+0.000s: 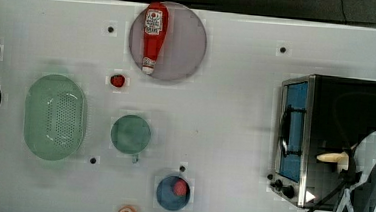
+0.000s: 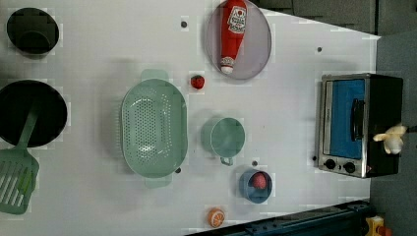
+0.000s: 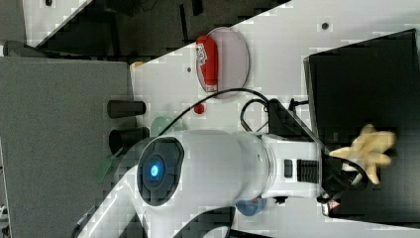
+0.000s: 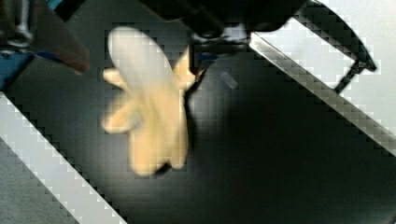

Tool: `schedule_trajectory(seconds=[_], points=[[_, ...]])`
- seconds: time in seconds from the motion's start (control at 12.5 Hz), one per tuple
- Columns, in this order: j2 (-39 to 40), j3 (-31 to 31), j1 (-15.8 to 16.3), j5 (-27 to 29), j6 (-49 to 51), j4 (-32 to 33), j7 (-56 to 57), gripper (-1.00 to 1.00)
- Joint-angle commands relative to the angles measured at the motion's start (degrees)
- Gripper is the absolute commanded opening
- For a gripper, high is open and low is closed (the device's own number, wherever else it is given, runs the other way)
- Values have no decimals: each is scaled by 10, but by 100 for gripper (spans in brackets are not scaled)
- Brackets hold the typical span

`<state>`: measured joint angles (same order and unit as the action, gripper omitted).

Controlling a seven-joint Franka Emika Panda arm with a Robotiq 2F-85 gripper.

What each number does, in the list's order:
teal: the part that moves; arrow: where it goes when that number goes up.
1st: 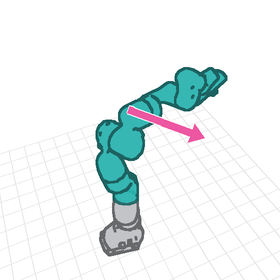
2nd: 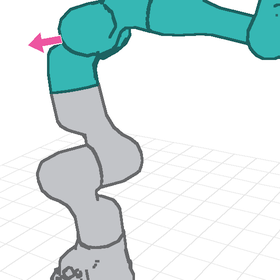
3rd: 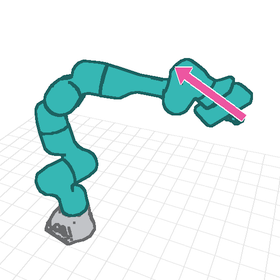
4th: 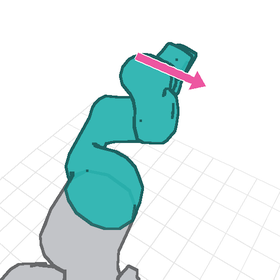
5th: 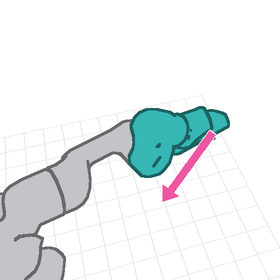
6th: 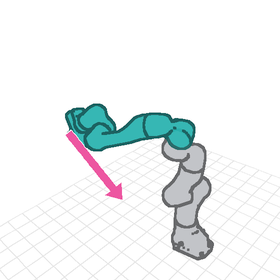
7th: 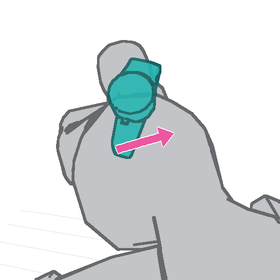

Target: Pick banana from table and place on oven.

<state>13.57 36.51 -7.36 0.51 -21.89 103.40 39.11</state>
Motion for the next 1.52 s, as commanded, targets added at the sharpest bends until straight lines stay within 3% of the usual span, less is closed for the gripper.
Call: schedule_trajectory(seconds=[0.08,0.4,0.56,0.72,1.04,1.28,1.52], points=[[-5,-18,15,6,-15,-9,25,99],[-41,-53,41,3,-13,-32,-6,100],[-83,-76,60,2,18,-41,-81,100],[-131,-107,76,3,122,-40,-164,100],[-218,-204,90,3,227,-39,-405,100],[-254,-279,90,-10,228,-38,-445,100],[-266,-315,90,-38,245,-36,-445,100]])
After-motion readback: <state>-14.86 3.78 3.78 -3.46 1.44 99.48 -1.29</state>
